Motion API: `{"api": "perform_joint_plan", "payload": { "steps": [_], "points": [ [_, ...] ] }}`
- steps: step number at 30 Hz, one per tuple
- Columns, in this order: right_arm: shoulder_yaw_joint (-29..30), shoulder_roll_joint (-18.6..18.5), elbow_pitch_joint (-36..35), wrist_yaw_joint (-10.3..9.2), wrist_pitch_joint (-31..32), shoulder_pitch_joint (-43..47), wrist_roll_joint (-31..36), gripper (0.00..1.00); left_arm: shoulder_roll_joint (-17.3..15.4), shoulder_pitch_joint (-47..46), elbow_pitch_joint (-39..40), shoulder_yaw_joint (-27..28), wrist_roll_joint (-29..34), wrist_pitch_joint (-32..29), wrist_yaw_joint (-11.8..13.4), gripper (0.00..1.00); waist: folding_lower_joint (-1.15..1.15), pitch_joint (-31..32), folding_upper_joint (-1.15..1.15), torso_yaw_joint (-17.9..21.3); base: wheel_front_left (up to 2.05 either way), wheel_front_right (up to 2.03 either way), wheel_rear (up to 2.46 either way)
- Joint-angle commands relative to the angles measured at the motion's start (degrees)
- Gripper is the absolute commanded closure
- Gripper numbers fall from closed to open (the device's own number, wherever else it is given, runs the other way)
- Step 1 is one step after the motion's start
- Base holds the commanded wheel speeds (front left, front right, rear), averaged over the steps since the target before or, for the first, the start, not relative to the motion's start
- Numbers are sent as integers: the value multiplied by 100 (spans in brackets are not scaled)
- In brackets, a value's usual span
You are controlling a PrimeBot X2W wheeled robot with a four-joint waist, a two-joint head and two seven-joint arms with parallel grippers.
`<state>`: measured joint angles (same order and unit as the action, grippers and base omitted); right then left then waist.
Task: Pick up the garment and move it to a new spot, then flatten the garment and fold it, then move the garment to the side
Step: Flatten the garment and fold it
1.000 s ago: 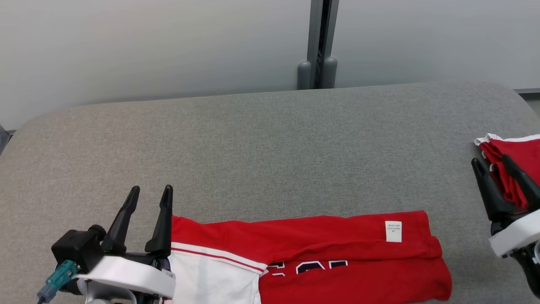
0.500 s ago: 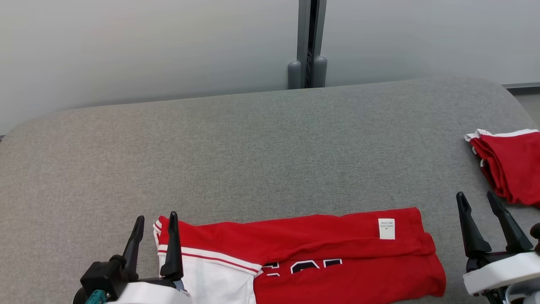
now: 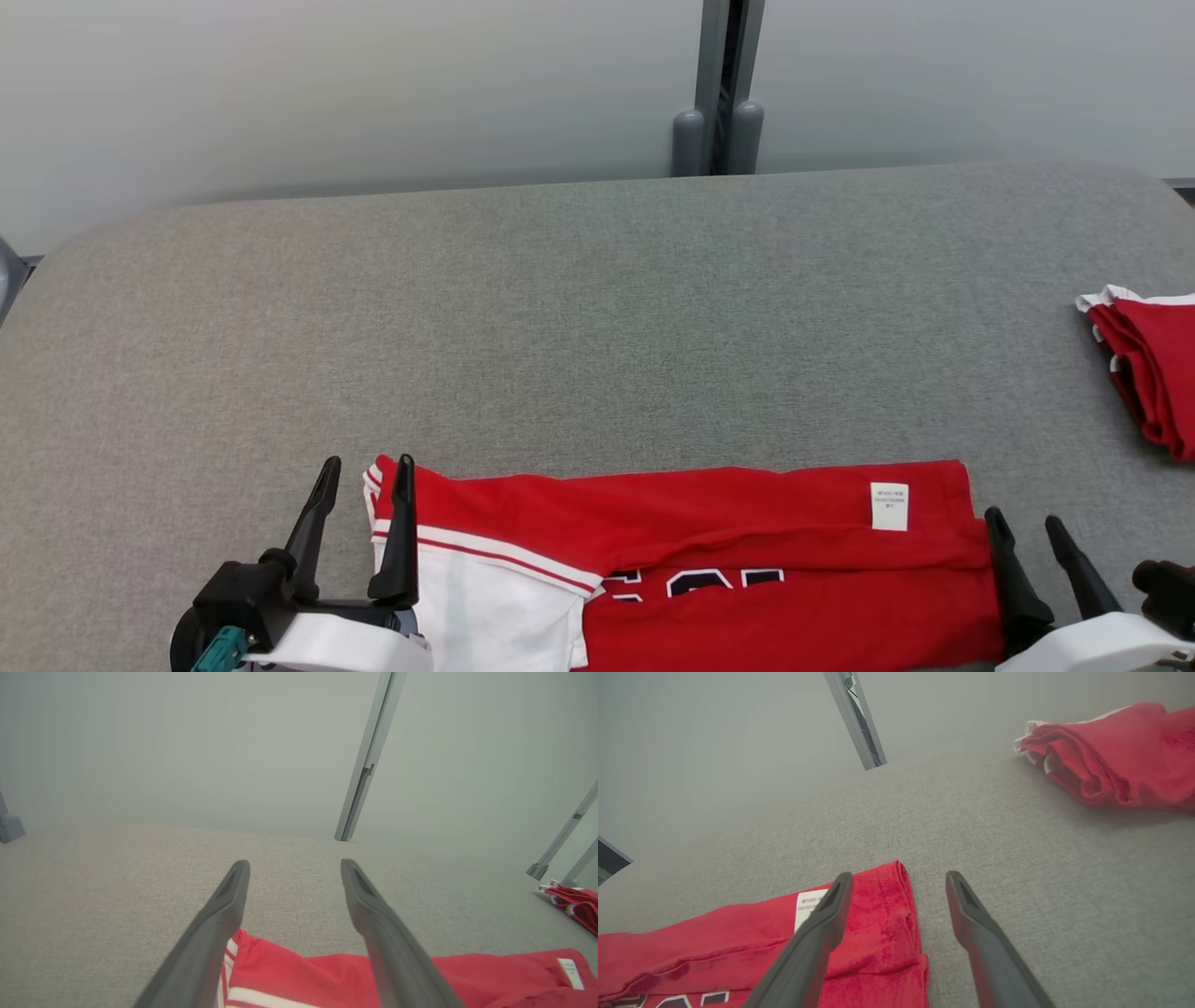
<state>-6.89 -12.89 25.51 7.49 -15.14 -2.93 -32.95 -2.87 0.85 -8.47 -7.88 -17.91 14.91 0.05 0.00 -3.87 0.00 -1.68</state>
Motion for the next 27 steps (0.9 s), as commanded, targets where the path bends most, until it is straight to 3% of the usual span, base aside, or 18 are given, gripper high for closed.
{"api": "perform_joint_plan", "payload": {
  "steps": [1, 13, 20, 27],
  "points": [
    [-1, 72, 219, 0, -6, -93, -192, 0, -18, -70, -21, 5, 24, 18, -33, 0, 0, -48, 0, -56, 0, 0, 0],
    [-52, 253, 1042, 0, -5, -337, -1105, 0, -15, -104, -31, 29, 95, 18, -59, 0, 0, -115, 0, -179, 0, 0, 0],
    [-556, 246, 1554, 0, 5, -441, -1688, 0, -15, -123, -18, 26, 137, 19, -60, 0, 0, -133, 0, -207, 0, 0, 0],
    [-825, 218, 1597, 0, 10, -590, -2107, 0, -16, -126, -35, 28, 173, 19, -81, 0, 0, -133, 0, -206, 0, 0, 0]
  ]
}}
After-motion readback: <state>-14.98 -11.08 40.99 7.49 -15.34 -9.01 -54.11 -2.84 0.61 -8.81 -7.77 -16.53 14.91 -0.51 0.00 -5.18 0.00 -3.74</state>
